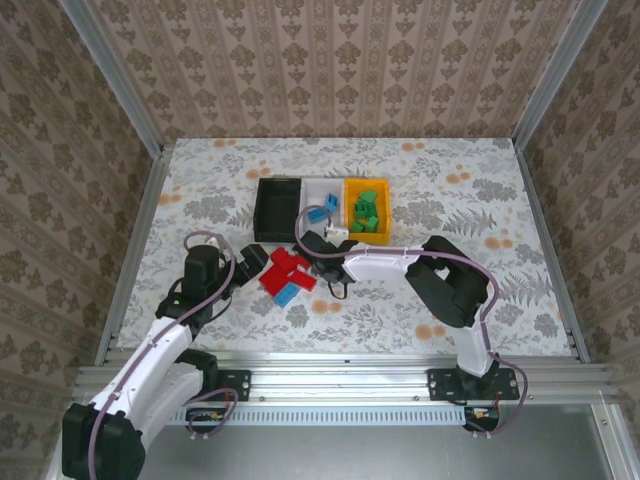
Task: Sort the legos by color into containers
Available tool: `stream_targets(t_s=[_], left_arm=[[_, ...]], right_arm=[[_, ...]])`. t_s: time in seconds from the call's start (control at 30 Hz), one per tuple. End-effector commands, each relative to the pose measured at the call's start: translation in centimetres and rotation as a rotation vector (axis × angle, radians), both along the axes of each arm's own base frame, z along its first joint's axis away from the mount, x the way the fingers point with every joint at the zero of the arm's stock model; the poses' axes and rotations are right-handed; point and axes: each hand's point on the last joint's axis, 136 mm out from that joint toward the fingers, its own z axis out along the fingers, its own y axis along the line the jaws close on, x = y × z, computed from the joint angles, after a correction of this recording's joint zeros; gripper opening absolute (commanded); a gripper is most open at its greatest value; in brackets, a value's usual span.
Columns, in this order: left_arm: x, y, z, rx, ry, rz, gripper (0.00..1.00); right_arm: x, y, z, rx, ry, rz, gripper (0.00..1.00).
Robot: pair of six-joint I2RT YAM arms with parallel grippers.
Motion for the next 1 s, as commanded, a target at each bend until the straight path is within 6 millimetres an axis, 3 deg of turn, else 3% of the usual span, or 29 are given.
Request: stream_targets(t_s=[0.0, 0.1, 0.17, 0.33, 0.57, 0.7, 0.97], left_arm=[[-0.1, -0.2, -0.4, -0.012, 0.006, -0.013, 1.0], [-0.1, -0.3, -0.5, -0.015, 0.009, -0.015, 1.0], [-0.1, -0.3, -0.6, -0.015, 0.013, -0.015, 1.0], [-0.2, -0.3, -0.9, -0.023, 0.029, -0.009, 1.0], [-0.8, -0.1, -1.5, -0.046, 0.037, 0.017, 1.0], [-1.2, 0.3, -1.6, -0.057, 0.022, 0.036, 1.0], [-1.9, 0.6, -1.5, -0.053, 0.019, 0.041, 1.0]], right_arm=[[-1.4, 0.0, 1.6, 0.0, -0.022, 0.028, 0.26], [-2.1, -0.5, 2.8, -0.004, -0.051, 0.048, 0.26], [-1.5, -0.8, 4.6, -0.027, -0.092, 0.078, 0.26], [2.6, -1.3, 9.1, -0.087, -0.179, 0.146, 0.28], [8.7, -0.7, 8.5, -0.151, -0.139, 0.208, 0.27], [10.9, -0.2, 8.1, -0.184, -0.144, 0.23, 0.28], [14.0, 0.3, 9.9, -0.194, -0.171, 0.264, 0.37]])
